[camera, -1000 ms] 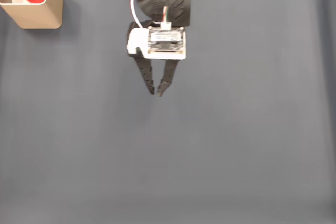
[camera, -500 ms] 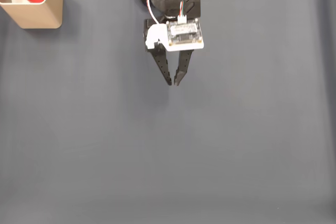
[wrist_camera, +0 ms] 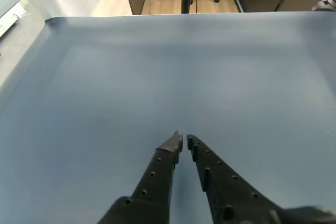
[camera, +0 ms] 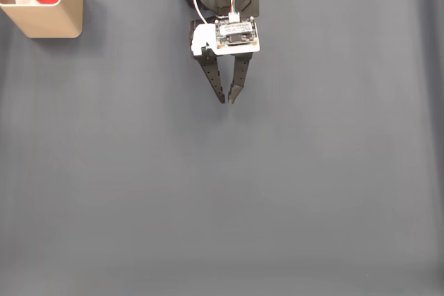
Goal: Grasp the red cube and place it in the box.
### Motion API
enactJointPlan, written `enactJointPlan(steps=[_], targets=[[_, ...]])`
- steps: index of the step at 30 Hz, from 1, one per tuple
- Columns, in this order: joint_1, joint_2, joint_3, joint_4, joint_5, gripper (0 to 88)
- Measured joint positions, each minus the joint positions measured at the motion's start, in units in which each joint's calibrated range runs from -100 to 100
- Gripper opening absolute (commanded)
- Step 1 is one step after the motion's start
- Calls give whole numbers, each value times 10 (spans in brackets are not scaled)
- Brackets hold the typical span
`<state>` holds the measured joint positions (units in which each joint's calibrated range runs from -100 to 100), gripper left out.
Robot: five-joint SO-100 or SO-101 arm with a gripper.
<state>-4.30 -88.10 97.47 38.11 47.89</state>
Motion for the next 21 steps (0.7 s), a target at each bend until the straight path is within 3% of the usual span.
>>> enactJointPlan(steps=[21], targets=[[11,-111,15,190,-26,0]])
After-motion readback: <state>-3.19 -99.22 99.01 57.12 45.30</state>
